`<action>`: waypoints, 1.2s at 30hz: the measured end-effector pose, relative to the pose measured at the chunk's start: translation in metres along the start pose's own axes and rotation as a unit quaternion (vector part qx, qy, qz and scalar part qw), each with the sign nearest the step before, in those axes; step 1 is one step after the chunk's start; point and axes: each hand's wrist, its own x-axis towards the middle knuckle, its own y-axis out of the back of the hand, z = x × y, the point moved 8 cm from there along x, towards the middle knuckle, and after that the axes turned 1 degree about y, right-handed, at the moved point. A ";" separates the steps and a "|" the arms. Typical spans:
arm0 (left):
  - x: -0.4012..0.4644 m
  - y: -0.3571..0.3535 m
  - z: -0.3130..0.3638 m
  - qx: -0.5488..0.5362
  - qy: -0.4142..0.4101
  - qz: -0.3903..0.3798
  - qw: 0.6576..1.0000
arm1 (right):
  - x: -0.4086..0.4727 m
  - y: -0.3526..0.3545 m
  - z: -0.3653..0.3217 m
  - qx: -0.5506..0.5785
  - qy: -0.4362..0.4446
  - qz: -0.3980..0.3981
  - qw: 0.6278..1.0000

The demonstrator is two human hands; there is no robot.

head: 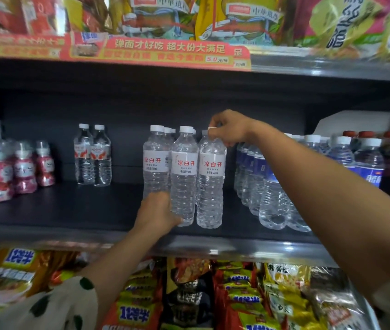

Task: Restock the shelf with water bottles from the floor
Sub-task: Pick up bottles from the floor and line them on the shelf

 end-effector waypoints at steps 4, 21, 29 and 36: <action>-0.001 -0.002 0.002 0.015 -0.007 0.006 1.000 | -0.004 0.002 0.001 -0.011 -0.022 -0.006 1.000; -0.013 0.027 0.004 -0.018 -0.033 -0.005 0.999 | -0.025 0.012 0.000 -0.062 -0.083 0.035 0.994; -0.039 0.065 -0.018 -0.023 -0.064 -0.002 0.998 | -0.071 0.001 -0.050 -0.205 -0.041 0.068 0.975; -0.108 0.048 -0.062 0.136 -0.101 -0.087 0.982 | -0.172 -0.148 -0.085 -0.233 0.025 -0.052 0.971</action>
